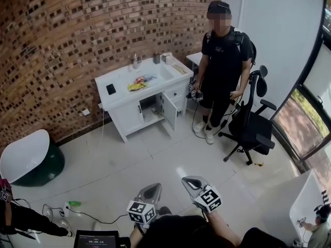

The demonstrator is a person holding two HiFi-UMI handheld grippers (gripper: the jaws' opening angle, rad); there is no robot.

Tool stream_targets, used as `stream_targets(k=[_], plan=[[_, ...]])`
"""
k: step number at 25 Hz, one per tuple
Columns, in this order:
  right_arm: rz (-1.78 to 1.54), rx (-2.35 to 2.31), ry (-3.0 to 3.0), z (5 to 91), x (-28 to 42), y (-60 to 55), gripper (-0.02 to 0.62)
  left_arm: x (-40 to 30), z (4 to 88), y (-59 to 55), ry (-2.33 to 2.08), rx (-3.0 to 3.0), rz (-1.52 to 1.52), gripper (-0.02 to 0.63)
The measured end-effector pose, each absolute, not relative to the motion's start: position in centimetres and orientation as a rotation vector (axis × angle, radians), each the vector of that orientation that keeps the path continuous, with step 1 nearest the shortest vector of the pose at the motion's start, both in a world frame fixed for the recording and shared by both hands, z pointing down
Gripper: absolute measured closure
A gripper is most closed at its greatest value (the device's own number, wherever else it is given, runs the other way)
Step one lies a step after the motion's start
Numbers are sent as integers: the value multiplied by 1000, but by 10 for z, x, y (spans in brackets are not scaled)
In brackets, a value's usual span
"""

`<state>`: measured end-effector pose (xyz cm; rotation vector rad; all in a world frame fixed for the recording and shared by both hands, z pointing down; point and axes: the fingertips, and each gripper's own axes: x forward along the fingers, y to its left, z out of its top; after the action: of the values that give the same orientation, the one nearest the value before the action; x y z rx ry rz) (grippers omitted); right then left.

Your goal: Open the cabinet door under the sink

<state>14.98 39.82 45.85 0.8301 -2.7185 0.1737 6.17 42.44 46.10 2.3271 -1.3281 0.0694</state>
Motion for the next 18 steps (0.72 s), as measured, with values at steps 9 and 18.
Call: stream_targets(k=[9, 18], plan=[[166, 825, -2704, 462, 156, 396, 607, 68, 460, 419, -1327, 2331, 60, 589], [169, 819, -2702, 466, 155, 394, 607, 66, 463, 418, -1332, 2322, 62, 590]])
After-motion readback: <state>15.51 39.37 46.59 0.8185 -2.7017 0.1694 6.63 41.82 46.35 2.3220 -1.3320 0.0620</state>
